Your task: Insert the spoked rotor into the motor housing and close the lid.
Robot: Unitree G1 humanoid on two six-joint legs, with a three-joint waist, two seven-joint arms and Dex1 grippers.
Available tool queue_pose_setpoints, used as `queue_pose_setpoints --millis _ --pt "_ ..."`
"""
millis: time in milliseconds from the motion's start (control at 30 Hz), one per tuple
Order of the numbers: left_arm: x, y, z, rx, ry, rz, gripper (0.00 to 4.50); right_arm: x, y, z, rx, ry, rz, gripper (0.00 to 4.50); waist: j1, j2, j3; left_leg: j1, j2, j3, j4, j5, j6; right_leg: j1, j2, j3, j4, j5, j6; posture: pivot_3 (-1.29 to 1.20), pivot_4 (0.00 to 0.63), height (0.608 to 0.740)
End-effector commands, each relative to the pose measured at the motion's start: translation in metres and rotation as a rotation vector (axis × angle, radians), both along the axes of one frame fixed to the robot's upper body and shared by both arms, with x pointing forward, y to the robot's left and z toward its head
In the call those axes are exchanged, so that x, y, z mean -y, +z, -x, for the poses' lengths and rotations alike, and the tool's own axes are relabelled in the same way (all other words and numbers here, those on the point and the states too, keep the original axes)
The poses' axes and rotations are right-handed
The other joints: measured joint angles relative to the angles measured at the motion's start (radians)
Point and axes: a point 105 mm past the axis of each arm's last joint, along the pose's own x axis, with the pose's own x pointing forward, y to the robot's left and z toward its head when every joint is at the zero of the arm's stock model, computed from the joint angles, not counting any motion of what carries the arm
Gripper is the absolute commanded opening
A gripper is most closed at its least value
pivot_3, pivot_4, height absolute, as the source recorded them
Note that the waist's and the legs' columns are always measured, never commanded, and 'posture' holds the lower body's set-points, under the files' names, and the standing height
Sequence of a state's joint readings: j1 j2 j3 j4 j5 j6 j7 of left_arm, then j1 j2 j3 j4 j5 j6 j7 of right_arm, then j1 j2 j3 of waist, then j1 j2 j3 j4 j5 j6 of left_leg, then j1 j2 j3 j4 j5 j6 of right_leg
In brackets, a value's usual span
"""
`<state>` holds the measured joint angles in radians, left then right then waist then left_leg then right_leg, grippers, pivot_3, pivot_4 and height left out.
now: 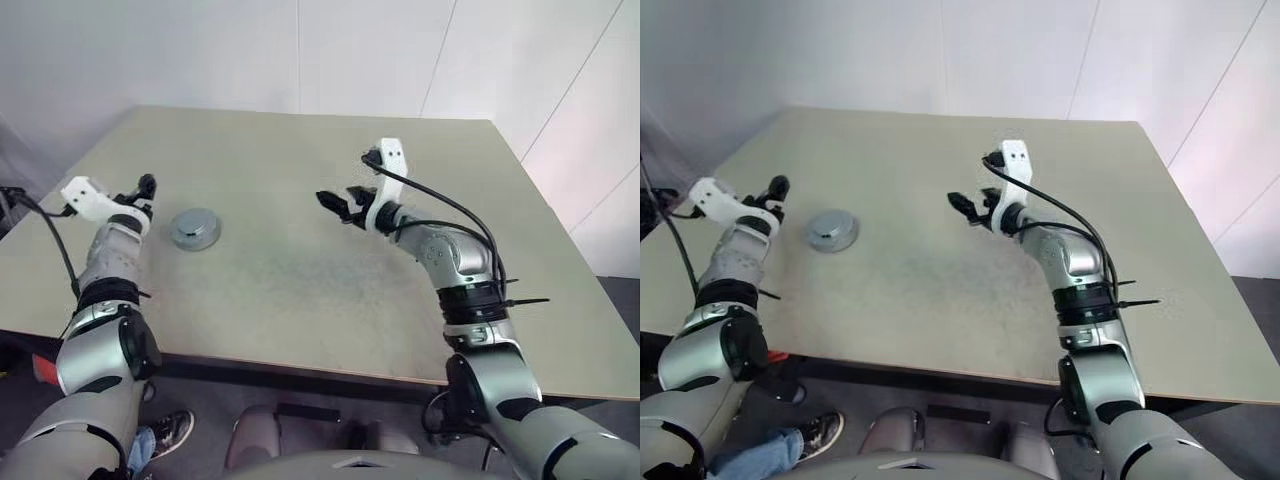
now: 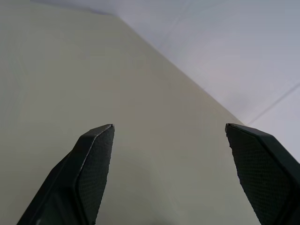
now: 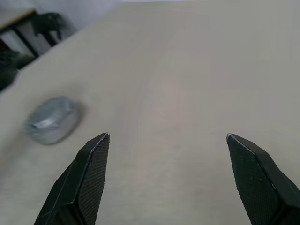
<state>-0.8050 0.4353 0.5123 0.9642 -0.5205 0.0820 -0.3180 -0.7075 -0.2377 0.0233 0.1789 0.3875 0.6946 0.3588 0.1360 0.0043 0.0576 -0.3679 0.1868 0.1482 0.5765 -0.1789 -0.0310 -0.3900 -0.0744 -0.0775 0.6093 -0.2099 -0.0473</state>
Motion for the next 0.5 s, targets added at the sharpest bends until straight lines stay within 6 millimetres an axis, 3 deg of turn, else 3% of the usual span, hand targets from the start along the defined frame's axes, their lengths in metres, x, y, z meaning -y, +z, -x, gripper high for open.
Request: queue_pose_setpoints --millis 33,233,400,500 --pt "0.067 0.032 -0.007 0.116 -0.3 -0.251 4.05 0.042 0.024 -0.01 0.17 -0.08 0.165 4.5 0.01 -0.001 0.001 -0.001 -0.001 0.0 0.0 0.0 0.0 0.0 -0.001 0.0 0.0 0.0 0.0 0.0 0.0 0.74" --pt "0.144 0.022 0.01 0.147 -0.594 -0.446 4.05 0.121 0.004 -0.012 0.139 -0.23 0.339 4.5 0.007 -0.002 0.001 0.0 -0.001 0.002 0.002 -0.002 0.004 0.0 -0.001 0.001 0.0 -0.001 -0.004 0.0 0.0 0.74" --pt "0.169 0.006 0.015 0.121 -0.661 -0.487 4.05 0.161 -0.011 -0.013 0.088 -0.362 0.363 4.5 -0.011 0.0 0.002 -0.001 -0.001 0.002 0.003 -0.002 0.005 -0.001 0.0 0.001 0.002 -0.002 -0.007 0.0 0.0 0.74" --pt "0.172 -0.001 0.014 0.095 -0.641 -0.472 4.05 0.163 -0.012 -0.013 0.09 -0.384 0.346 4.5 -0.015 0.0 0.002 0.0 -0.001 0.002 0.005 -0.002 0.005 -0.001 0.0 0.001 0.002 -0.001 -0.008 0.0 0.0 0.74"
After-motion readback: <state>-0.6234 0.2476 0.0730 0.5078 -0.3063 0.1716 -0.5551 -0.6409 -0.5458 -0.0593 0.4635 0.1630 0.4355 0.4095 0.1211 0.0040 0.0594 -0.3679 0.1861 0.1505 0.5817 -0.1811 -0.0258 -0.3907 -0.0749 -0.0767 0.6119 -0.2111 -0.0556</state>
